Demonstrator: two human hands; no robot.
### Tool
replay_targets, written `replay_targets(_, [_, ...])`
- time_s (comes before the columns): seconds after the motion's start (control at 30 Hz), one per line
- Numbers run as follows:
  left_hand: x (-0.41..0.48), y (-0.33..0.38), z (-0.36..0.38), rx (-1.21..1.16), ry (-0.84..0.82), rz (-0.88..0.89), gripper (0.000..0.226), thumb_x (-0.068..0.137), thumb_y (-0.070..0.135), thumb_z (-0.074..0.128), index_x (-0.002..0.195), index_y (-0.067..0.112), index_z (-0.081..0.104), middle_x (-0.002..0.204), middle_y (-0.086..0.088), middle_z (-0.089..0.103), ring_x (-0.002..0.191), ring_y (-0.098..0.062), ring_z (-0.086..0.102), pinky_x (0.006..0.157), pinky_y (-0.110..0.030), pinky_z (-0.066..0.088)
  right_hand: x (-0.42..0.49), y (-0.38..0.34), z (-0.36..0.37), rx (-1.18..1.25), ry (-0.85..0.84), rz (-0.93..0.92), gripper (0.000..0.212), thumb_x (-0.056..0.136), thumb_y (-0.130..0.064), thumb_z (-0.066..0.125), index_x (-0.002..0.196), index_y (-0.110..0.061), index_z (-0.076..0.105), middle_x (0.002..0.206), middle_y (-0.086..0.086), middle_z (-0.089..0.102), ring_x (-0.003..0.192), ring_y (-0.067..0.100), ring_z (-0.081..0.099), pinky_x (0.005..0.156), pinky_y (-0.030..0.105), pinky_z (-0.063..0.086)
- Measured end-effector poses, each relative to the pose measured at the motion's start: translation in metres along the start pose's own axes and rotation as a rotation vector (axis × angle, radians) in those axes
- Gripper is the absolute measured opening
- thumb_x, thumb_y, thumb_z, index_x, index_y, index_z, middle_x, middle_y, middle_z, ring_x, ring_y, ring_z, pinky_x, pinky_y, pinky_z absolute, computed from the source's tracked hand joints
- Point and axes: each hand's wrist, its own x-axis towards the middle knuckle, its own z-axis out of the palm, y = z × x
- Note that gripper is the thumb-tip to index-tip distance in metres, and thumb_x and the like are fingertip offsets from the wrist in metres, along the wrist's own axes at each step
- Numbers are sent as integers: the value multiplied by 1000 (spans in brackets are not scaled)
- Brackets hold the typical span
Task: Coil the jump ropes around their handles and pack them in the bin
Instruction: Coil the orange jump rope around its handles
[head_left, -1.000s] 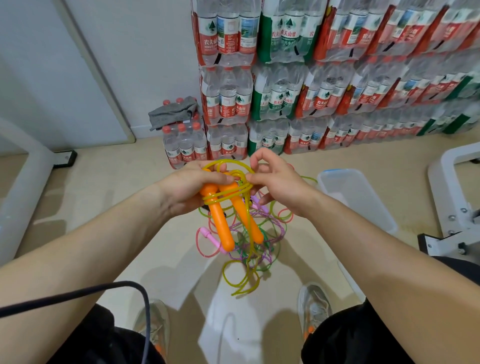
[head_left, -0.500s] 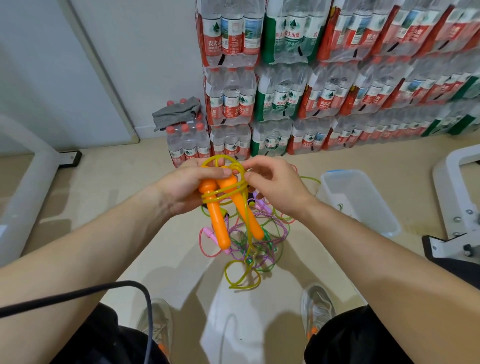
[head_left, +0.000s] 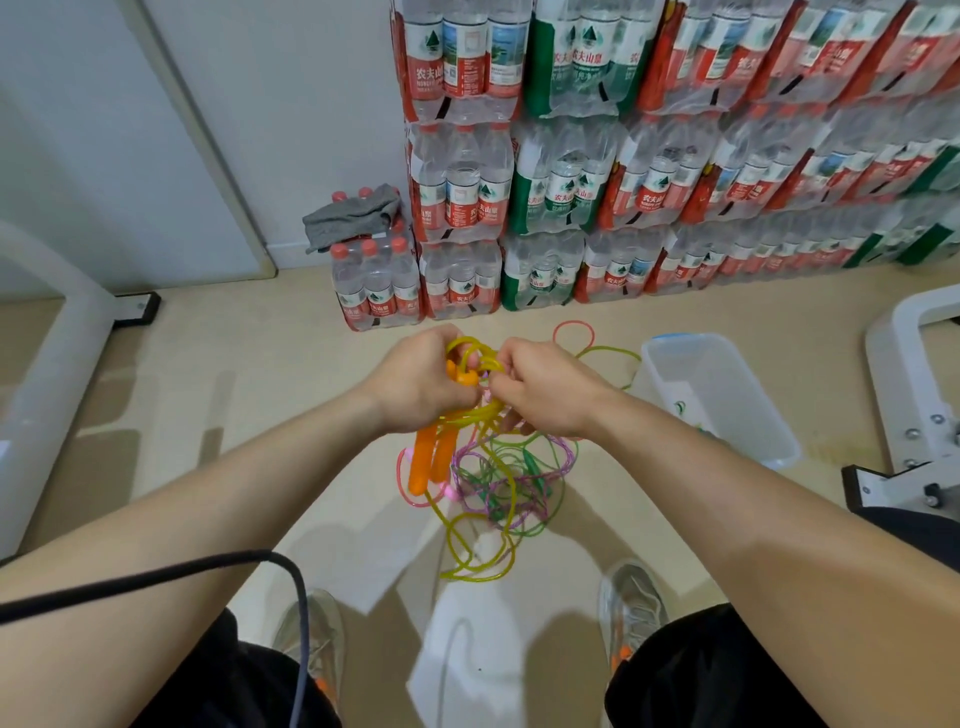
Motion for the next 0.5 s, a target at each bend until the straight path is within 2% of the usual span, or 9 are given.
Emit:
replay_targets(0.07, [-3, -1, 6, 6, 61, 57, 31, 76, 22, 78, 98, 16, 57, 87, 1, 65, 80, -19, 61, 69, -35, 50, 4, 5, -1, 145, 0, 53, 17, 99, -23, 47, 88, -10, 51, 82, 7, 69, 70, 20, 73, 66, 49, 62])
replay_targets(0.13, [-3, -4, 8, -25, 83, 61, 30, 75, 23, 79, 96, 18, 57, 82, 6, 63, 76, -16, 59, 63, -24, 46, 7, 8, -3, 187, -9, 93, 22, 97, -26, 50, 84, -9, 53, 74, 4, 61, 68, 22, 64, 66, 50, 61])
replay_targets(0.2, [-2, -5, 8, -9, 69, 60, 26, 73, 20, 79, 84, 24, 56, 74, 9, 60, 70, -14, 57, 54, -14, 39, 7, 9, -5, 159, -26, 90, 27, 97, -25, 52, 74, -12, 50, 64, 2, 45, 61, 20, 45, 58, 41, 43])
replay_targets(0.27, [-2, -7, 9, 29, 67, 56, 26, 71, 21, 78, 78, 25, 53, 71, 9, 59, 66, -12, 55, 52, -18, 38, 7, 8, -5, 111, -10, 64, 31, 95, -20, 53, 66, -13, 44, 59, 0, 33, 58, 18, 33, 55, 34, 27])
replay_targets(0.37, [0, -9, 12, 102, 87, 53, 25, 69, 25, 76, 83, 22, 55, 73, 3, 62, 70, -18, 57, 57, -31, 41, 10, 9, -2, -11, -10, 55, 31, 96, -23, 53, 68, -14, 47, 61, 3, 40, 58, 19, 38, 56, 34, 31])
replay_targets(0.5, [0, -9, 15, 206, 58, 70, 28, 71, 29, 74, 88, 21, 54, 79, -3, 64, 74, -26, 60, 60, -35, 48, 14, 11, 2, -196, -76, 76, 34, 103, -34, 45, 73, -18, 43, 76, 0, 51, 76, 24, 52, 66, 36, 40])
